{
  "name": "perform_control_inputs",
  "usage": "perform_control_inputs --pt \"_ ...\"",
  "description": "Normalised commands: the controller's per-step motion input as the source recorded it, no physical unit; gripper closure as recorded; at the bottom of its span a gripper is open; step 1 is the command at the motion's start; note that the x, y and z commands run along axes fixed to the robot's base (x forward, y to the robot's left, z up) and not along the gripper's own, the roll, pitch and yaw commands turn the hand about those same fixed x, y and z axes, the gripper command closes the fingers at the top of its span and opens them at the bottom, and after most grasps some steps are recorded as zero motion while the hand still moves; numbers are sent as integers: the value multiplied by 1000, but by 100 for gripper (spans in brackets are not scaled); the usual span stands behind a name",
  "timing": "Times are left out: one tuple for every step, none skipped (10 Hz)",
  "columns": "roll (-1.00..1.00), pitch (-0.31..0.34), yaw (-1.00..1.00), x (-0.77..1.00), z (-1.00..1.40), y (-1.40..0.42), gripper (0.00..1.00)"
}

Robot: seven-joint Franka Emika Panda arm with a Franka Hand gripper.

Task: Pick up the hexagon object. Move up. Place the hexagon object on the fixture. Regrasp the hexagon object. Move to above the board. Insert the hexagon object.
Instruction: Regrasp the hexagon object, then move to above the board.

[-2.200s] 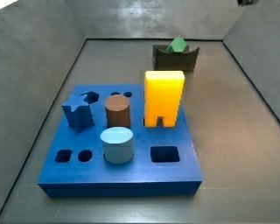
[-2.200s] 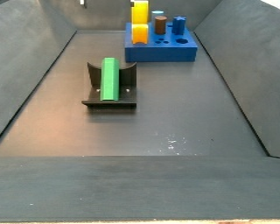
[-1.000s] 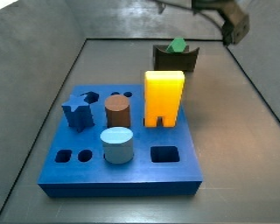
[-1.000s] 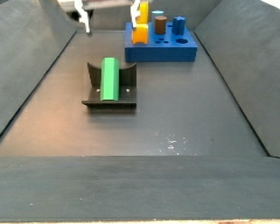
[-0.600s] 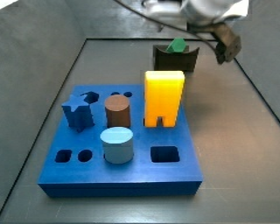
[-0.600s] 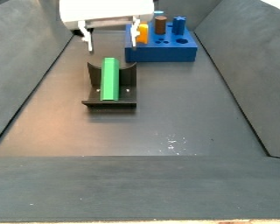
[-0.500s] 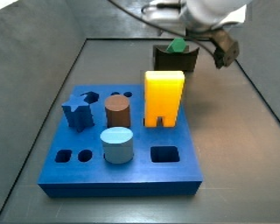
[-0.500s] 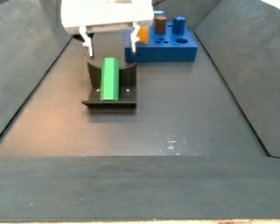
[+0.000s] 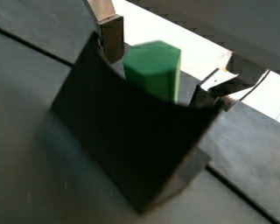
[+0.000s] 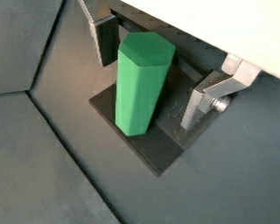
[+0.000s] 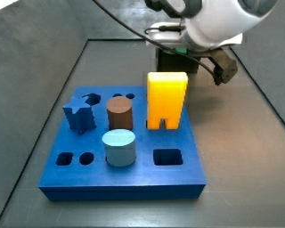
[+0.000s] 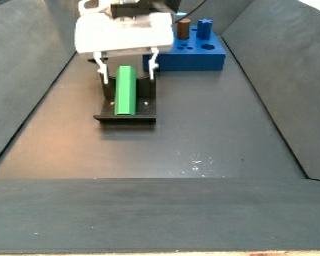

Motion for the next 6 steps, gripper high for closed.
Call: perform_control_inputs --pt "61 6 22 31 -176 -3 0" --pt "58 1 20 22 -168 -5 0" --pt "58 1 20 22 -168 -5 0" --pt "58 1 20 22 -168 -5 0" --pt "0 0 0 0 0 0 100" --pt "-184 -305 28 22 1000 -14 100"
